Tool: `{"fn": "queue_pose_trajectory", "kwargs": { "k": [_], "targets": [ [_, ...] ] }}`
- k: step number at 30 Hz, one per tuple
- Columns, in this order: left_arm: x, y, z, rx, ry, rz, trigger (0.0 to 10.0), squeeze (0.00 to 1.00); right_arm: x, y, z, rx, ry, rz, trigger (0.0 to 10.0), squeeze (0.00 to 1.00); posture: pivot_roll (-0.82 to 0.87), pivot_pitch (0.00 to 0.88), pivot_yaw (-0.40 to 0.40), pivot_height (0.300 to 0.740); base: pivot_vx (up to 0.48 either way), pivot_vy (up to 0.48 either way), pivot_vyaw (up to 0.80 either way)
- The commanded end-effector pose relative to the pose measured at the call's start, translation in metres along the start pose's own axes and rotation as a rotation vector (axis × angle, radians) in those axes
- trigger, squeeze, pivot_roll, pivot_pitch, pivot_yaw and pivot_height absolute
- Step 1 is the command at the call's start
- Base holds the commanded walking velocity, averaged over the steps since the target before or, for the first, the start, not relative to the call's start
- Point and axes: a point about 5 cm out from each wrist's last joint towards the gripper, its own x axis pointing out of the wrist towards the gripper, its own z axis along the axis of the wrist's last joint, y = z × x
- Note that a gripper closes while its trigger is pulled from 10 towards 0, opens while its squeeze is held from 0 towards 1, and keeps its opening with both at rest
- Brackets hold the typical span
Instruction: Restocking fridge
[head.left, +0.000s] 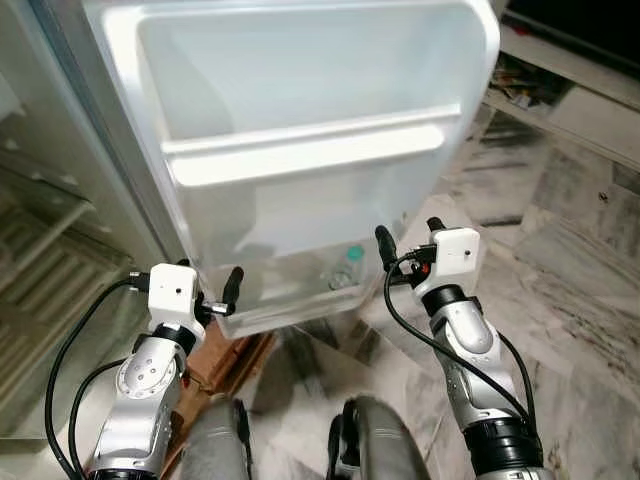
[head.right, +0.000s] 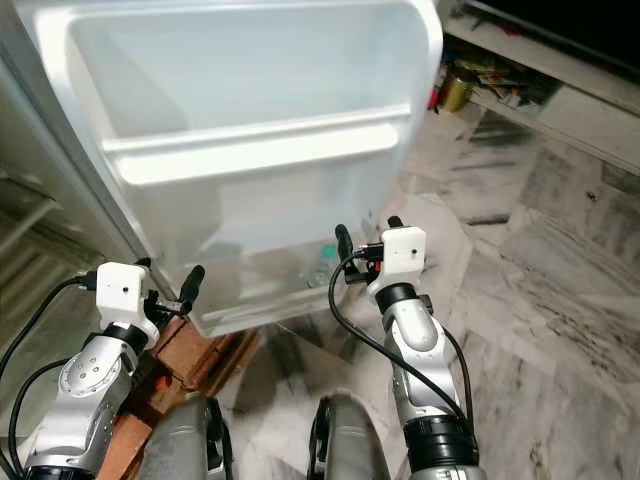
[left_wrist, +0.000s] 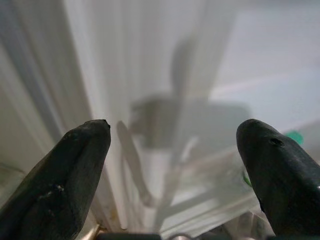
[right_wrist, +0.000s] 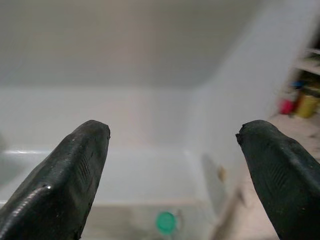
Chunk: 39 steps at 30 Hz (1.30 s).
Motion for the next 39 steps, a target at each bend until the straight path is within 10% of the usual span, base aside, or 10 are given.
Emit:
{"fn": "queue_pose_trajectory", "kwargs": {
  "k": [1,39],
  "targets": [
    [-0.004,-0.003,-0.006,-0.012,0.026,-0.009,10.0,0.0,-0.004,-0.001,-0.001,0.009,0.014,0.019,10.0,0.0,0.08,0.094,-0.095,0.74,0.0,0.0,0.0],
    [-0.002,0.004,-0.005,0.055,0.03,0.029,10.0,0.0,-0.001,0.009,-0.004,0.008,0.029,0.106,10.0,0.0,0.09,0.093,-0.098,0.74,0.0,-0.299,0.0]
  ]
}}
